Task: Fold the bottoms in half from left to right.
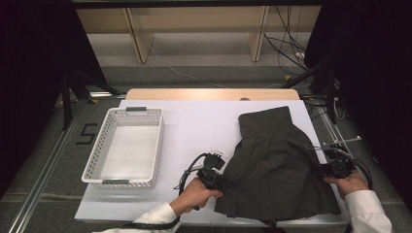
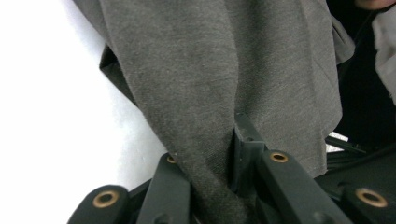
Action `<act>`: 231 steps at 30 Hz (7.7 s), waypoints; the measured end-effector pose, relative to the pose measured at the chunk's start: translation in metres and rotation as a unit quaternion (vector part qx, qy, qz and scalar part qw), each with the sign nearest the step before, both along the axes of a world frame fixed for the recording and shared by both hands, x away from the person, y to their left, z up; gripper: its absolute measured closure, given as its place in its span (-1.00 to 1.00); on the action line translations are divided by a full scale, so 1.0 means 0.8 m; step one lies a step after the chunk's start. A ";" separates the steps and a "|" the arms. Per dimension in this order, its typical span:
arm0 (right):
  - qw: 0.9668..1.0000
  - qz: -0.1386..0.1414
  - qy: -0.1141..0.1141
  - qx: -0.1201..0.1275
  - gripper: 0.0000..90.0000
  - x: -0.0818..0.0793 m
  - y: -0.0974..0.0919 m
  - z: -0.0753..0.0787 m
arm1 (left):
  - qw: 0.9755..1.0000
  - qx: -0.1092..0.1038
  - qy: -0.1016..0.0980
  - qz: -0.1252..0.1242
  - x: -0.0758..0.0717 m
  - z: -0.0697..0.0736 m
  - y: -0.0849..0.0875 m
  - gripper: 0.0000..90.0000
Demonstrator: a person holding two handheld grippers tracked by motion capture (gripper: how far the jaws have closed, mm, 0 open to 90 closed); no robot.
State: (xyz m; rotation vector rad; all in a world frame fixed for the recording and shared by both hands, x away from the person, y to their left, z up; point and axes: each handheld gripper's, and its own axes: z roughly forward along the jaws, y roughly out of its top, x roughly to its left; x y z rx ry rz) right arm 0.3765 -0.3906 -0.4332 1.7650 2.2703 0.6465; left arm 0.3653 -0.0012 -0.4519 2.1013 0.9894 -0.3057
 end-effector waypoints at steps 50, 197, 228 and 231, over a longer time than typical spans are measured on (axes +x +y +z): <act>0.995 0.063 0.033 0.070 0.81 -0.032 0.091 -0.023 | 0.999 0.025 0.003 0.025 -0.007 -0.006 0.049 0.71; 0.996 0.057 -0.063 -0.002 -0.15 -0.015 0.092 0.011 | 0.986 0.129 -0.067 0.079 0.056 -0.018 0.051 0.97; 0.992 0.115 -0.015 -0.054 0.75 -0.015 0.173 -0.033 | 0.992 0.122 -0.032 0.008 -0.022 -0.021 0.092 0.98; 0.992 0.111 -0.016 -0.057 0.76 -0.015 0.174 -0.033 | 0.993 0.112 -0.023 -0.013 -0.042 -0.014 0.090 0.98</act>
